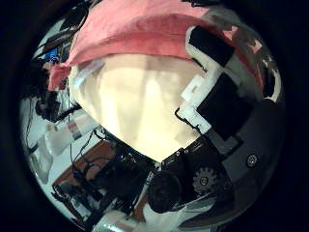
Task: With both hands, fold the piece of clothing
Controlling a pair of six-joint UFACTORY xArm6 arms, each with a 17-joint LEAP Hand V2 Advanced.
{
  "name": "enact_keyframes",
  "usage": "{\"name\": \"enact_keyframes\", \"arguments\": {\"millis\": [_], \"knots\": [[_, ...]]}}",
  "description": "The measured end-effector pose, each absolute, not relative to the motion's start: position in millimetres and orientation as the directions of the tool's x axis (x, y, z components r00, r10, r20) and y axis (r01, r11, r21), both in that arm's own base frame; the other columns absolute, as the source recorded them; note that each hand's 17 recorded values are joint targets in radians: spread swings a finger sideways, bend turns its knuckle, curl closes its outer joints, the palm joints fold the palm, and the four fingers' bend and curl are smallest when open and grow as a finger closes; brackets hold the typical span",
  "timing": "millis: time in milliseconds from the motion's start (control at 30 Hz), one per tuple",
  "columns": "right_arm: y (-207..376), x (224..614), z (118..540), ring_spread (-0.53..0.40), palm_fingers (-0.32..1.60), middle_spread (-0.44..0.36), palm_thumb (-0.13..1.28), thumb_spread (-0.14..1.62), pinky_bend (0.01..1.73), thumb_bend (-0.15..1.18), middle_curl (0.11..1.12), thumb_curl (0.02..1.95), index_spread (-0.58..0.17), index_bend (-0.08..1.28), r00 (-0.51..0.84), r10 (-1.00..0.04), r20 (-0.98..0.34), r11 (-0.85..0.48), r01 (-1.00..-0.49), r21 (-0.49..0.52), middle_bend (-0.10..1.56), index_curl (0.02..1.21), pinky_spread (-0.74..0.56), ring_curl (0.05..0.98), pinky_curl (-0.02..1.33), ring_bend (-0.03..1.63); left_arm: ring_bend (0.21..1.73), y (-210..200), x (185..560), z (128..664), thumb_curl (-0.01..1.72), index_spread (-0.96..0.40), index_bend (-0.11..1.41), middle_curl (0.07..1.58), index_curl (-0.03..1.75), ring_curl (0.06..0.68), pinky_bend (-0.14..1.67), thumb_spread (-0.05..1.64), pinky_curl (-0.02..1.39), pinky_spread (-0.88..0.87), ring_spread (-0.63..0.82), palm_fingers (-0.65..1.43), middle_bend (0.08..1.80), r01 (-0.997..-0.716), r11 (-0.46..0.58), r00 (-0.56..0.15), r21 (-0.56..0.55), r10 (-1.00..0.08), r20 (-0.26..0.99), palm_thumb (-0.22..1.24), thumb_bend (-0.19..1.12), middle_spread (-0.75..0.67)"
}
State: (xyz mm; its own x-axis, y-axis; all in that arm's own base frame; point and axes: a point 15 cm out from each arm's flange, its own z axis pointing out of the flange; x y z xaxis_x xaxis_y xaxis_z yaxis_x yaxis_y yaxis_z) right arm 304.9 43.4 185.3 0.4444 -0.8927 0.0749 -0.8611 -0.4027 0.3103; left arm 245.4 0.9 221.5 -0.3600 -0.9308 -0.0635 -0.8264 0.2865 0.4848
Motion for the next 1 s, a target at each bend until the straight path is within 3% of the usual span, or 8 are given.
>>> {"name": "enact_keyframes", "arguments": {"millis": [333, 600, 800, 1000], "knots": [[29.1, 286.2, 222.4, -0.292, 0.93, -0.234, 1.10, 1.31, 1.24, 0.02, 1.05, 0.72, -0.364, 0.99, 0.429, -0.901, 0.070, -0.390, -0.869, 0.305, 1.18, 1.05, -0.30, 0.888, 0.92, 1.31, 1.19, 2.7, 234.9, 248.8, 0.26, -0.73, 0.24, 1.08, 1.29, 0.553, 0.90, 1.60, 0.63, -0.71, -0.44, 1.05, 0.83, -0.775, 0.341, -0.412, 0.532, -0.911, -0.017, 0.49, 0.08, -0.58], [28.1, 293.1, 267.6, -0.285, 0.93, -0.228, 1.10, 1.33, 1.24, 0.01, 1.05, 0.75, -0.354, 0.99, 0.418, -0.904, 0.089, -0.390, -0.892, 0.227, 1.19, 1.06, -0.29, 0.898, 0.96, 1.31, 1.19, 2.6, 234.8, 296.7, 0.26, -0.74, 0.25, 1.08, 1.31, 0.560, 0.94, 1.59, 0.65, -0.71, -0.44, 1.10, 0.84, -0.758, 0.344, -0.416, 0.554, -0.910, -0.004, 0.52, 0.12, -0.57], [36.2, 335.9, 314.5, -0.280, 0.94, -0.223, 1.11, 1.32, 1.22, 0.00, 1.05, 0.77, -0.347, 1.00, 0.405, -0.908, 0.108, -0.388, -0.910, 0.146, 1.19, 1.05, -0.28, 0.900, 0.98, 1.30, 1.20, -3.0, 271.6, 325.4, 0.27, -0.74, 0.27, 1.08, 1.31, 0.564, 0.95, 1.58, 0.66, -0.71, -0.45, 1.11, 0.86, -0.763, 0.356, -0.426, 0.539, -0.905, -0.006, 0.51, 0.14, -0.57], [40.7, 382.3, 329.9, -0.279, 0.95, -0.220, 1.10, 1.31, 1.21, 0.00, 1.05, 0.78, -0.343, 0.99, 0.391, -0.914, 0.106, -0.373, -0.915, 0.154, 1.19, 1.05, -0.28, 0.902, 1.00, 1.31, 1.21, -5.3, 328.3, 337.8, 0.28, -0.75, 0.29, 1.08, 1.31, 0.570, 0.95, 1.58, 0.67, -0.70, -0.44, 1.07, 0.87, -0.776, 0.353, -0.421, 0.522, -0.907, -0.013, 0.51, 0.15, -0.56]]}}
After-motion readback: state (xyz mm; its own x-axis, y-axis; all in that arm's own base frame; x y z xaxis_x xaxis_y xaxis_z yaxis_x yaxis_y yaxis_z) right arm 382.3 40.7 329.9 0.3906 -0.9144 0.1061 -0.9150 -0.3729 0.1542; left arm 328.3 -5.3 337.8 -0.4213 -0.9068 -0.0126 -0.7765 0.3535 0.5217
